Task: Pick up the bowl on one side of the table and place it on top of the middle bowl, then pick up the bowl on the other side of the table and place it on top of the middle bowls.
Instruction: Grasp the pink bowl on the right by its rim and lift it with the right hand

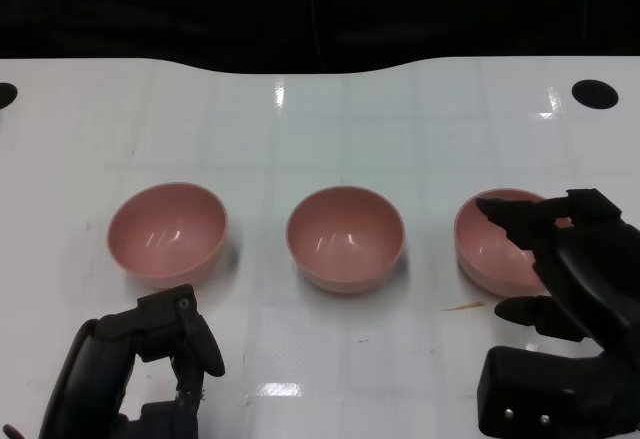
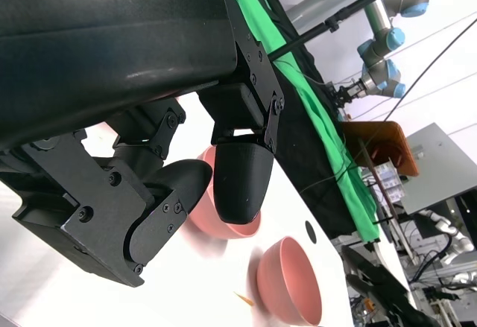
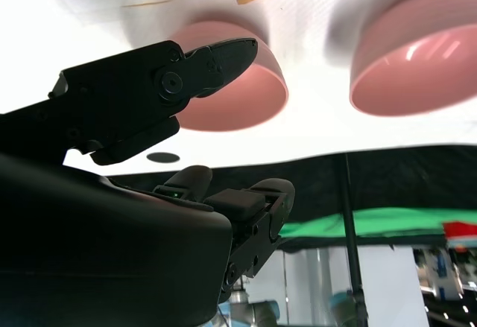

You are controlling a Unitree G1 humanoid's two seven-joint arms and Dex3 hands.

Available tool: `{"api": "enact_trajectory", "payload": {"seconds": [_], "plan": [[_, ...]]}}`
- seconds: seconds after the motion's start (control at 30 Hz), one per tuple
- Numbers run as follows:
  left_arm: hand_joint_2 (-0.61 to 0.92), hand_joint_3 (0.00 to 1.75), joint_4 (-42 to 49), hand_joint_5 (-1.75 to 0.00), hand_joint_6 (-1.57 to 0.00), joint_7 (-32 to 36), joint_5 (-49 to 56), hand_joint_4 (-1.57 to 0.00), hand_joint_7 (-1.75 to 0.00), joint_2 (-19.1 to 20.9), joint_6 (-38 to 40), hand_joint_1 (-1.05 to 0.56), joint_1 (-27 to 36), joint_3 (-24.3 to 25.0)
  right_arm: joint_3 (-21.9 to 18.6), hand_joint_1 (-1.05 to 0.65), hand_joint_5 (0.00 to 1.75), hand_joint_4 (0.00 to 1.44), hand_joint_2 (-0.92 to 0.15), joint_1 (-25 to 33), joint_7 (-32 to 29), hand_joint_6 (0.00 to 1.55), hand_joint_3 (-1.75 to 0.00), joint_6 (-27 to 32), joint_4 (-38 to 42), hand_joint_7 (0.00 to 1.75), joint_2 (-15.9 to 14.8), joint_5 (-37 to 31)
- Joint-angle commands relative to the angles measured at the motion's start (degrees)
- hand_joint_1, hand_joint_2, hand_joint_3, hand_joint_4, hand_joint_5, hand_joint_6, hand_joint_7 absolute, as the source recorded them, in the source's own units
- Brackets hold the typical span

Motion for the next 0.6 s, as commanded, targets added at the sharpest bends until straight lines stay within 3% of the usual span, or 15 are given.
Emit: {"api": "enact_trajectory", "payload": {"seconds": [0.03, 0.47, 0.6], "plan": [[0.29, 1.53, 0.4, -1.67, -0.87, 0.7, 0.2, -0.91, -1.48, 0.6, -0.7, -0.07, -0.3, 0.4, 1.3, -0.51, 0.54, 0.14, -0.85, -2.3, 0.2, 0.33, 0.00, 1.2, 3.6, 0.06, -1.1, -0.8], [0.28, 1.54, -0.3, -1.67, -0.88, 1.0, 0.5, -0.92, -1.48, 0.5, -0.4, -0.08, 0.3, 0.4, 8.2, -0.55, 0.33, 0.24, -0.88, -11.1, -2.6, 0.37, -0.01, 3.6, 20.8, 0.01, -1.3, -2.8], [0.30, 1.52, 0.0, -1.68, -0.87, 1.2, 1.1, -0.91, -1.49, 0.6, -0.9, -0.09, 0.2, 0.4, 9.4, -0.45, 0.30, 0.29, -0.90, -13.9, -5.6, 0.42, -0.01, 2.8, 27.7, 0.03, -0.4, -1.2]]}}
